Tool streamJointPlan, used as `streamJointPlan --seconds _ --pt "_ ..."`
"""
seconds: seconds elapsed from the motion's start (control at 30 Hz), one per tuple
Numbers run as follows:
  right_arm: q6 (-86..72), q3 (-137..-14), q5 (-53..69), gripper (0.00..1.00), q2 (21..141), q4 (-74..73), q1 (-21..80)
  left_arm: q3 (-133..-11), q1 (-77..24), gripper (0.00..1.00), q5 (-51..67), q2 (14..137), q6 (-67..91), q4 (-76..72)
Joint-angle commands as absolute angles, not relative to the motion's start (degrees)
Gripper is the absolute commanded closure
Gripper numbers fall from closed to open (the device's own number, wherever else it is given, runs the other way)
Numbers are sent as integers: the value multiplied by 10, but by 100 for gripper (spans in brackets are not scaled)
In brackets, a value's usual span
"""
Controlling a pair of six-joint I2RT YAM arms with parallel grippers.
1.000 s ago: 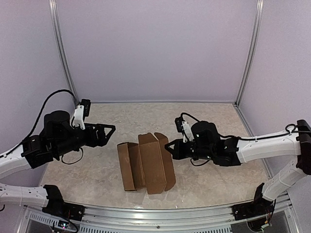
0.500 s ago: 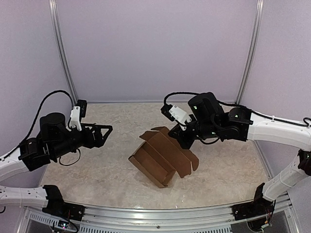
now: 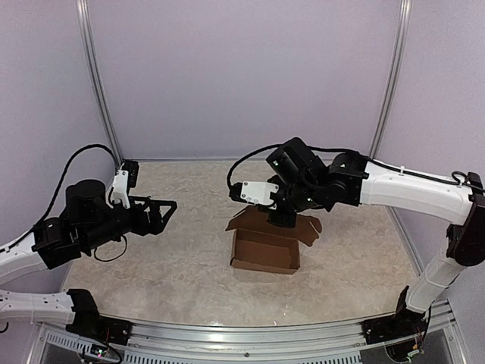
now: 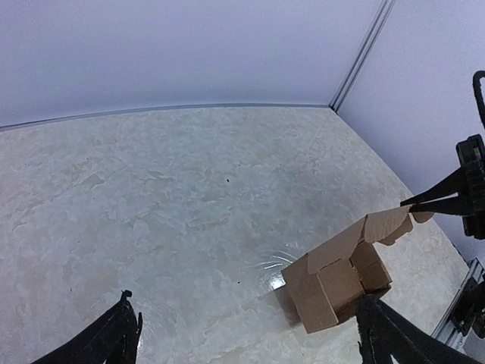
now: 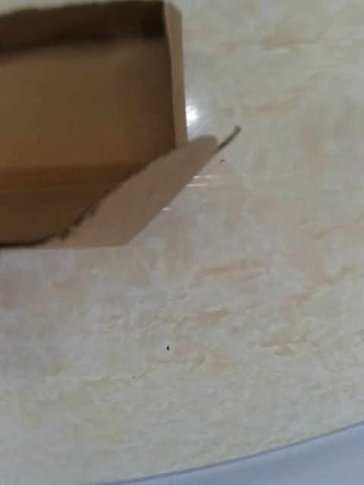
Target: Fold the paper box
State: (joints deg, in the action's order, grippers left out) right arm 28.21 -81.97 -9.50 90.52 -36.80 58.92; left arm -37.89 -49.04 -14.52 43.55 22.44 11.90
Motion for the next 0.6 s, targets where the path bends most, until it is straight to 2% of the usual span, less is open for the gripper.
streamJointPlan --seconds 0.0,0.43,0.57 --pt "361 -847 -130 100 948 -405 610 -364 -492 3 -153 436 216 111" --pt "375 -992 -151 100 1084 -460 633 -350 -492 3 -140 458 197 106" --pt "371 -1007 -162 91 1093 -454 634 -342 -491 3 -130 462 187 96"
